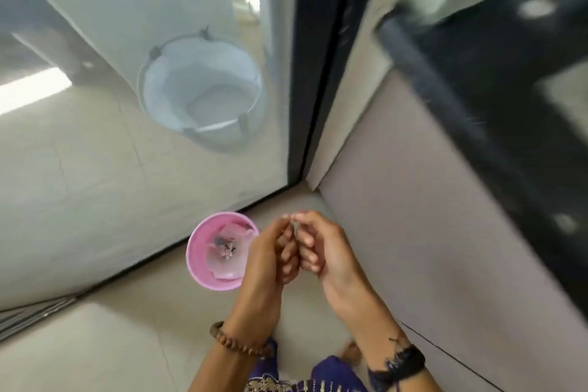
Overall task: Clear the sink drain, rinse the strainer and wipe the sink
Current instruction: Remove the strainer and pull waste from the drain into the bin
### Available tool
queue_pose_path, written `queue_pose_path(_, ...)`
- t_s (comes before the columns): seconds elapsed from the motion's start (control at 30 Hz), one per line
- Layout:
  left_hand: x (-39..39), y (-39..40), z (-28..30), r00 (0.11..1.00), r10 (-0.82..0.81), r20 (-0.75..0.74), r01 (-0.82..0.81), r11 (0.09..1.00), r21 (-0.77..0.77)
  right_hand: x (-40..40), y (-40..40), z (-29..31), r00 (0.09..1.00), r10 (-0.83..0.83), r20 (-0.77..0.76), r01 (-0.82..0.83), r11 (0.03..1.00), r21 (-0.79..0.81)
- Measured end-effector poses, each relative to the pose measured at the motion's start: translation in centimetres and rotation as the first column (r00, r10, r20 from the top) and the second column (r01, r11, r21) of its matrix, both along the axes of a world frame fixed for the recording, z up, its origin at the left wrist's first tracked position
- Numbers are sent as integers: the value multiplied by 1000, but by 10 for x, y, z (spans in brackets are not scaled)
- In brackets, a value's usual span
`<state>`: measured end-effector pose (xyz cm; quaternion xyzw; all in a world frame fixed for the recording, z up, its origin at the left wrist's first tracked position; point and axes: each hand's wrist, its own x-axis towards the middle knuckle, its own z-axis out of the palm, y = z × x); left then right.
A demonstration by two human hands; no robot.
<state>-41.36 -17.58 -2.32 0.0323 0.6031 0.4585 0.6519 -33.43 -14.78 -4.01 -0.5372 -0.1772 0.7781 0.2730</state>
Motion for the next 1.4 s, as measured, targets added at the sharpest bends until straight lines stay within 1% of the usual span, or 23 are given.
queue_pose_path(0.07,35,13,60,993,-110,-40,113,987,112,35,9,57,998,-52,-39,56,992,117)
queue_pose_path(0.13,71,22,112,979,-187,-76,200,954,222,76,14,114,992,-89,-91,109,963,245)
queue_pose_path(0.23,125,33,162,951,-290,-105,308,887,343,135,15,175,984,-158,-85,179,896,406)
queue_pose_path(0.3,164,42,183,919,-376,-121,393,837,380,176,16,201,972,-228,-60,230,860,456)
queue_pose_path(0.37,202,52,191,871,-470,-144,487,783,386,213,17,212,940,-337,-59,328,839,433)
queue_pose_path(0.43,241,67,192,796,-578,-181,600,709,371,249,20,214,882,-464,-84,459,804,380)
queue_pose_path(0.5,277,85,187,697,-670,-254,713,613,340,285,25,207,810,-584,-52,562,748,352)
queue_pose_path(0.57,307,105,175,569,-732,-374,822,495,282,319,31,194,746,-660,88,597,721,352)
queue_pose_path(0.63,340,129,156,384,-775,-502,923,346,172,356,41,170,682,-679,271,603,732,317)
queue_pose_path(0.73,383,166,120,71,-773,-630,988,140,-61,404,54,123,601,-616,509,624,760,183)
queue_pose_path(0.8,410,188,93,-150,-706,-693,976,4,-216,429,64,90,570,-538,622,607,785,123)
queue_pose_path(0.83,421,197,79,-258,-642,-722,952,-41,-303,438,68,73,548,-474,689,571,814,107)
queue_pose_path(0.9,437,208,53,-422,-509,-750,894,-96,-437,449,75,44,488,-306,817,463,885,55)
queue_pose_path(0.97,449,211,29,-541,-390,-745,839,-181,-513,453,83,19,427,-125,896,344,939,-33)
queue_pose_path(1.03,453,206,9,-607,-301,-735,794,-269,-545,450,88,5,339,60,939,221,965,-141)
queue_pose_path(1.1,450,198,-8,-654,-248,-715,751,-335,-570,441,89,-4,227,235,945,77,963,-258)
queue_pose_path(1.13,449,195,-15,-669,-221,-710,733,-356,-580,437,89,-7,182,284,942,22,956,-292)
queue_pose_path(1.17,447,192,-20,-678,-196,-709,720,-373,-586,433,87,-10,155,308,939,-16,951,-309)
queue_pose_path(1.27,446,190,-25,-681,-140,-719,703,-402,-587,431,83,-15,149,310,939,-56,951,-305)
queue_pose_path(1.33,445,195,-24,-669,-152,-727,717,-387,-579,433,82,-8,177,308,935,-35,951,-306)
queue_pose_path(1.4,440,202,-24,-644,-186,-742,748,-357,-559,437,81,0,209,263,942,3,963,-269)
